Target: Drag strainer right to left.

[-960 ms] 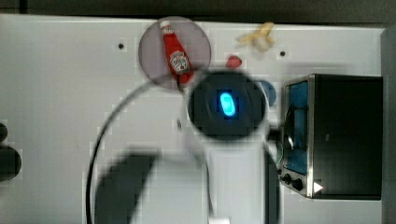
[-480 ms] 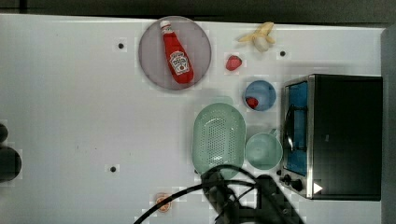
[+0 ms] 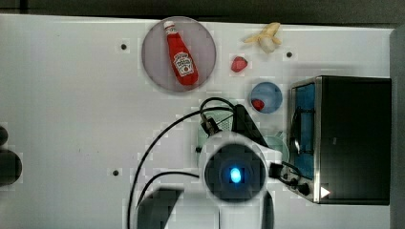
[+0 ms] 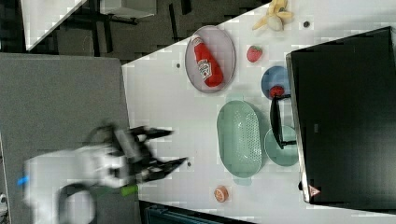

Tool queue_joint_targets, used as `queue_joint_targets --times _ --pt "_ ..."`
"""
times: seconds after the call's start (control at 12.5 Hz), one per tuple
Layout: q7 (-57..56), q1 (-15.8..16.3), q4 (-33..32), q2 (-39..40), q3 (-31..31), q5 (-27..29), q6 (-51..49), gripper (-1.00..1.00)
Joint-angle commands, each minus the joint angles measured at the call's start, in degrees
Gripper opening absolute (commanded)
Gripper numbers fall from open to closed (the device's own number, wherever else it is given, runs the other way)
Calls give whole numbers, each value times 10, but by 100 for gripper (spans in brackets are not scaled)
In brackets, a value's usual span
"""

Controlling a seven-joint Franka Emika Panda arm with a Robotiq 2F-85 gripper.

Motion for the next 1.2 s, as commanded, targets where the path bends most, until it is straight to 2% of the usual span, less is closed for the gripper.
queue_joint_targets --times 0.08,0.4,0.72,0.96,1.2 --pt "103 -4 -40 65 -5 10 96 100" --pt "158 -3 -41 198 -2 10 232 100" --pt "272 -1 -41 306 13 11 338 100" --pt "282 1 -40 355 23 11 392 100" --pt "286 2 -38 373 28 12 403 100"
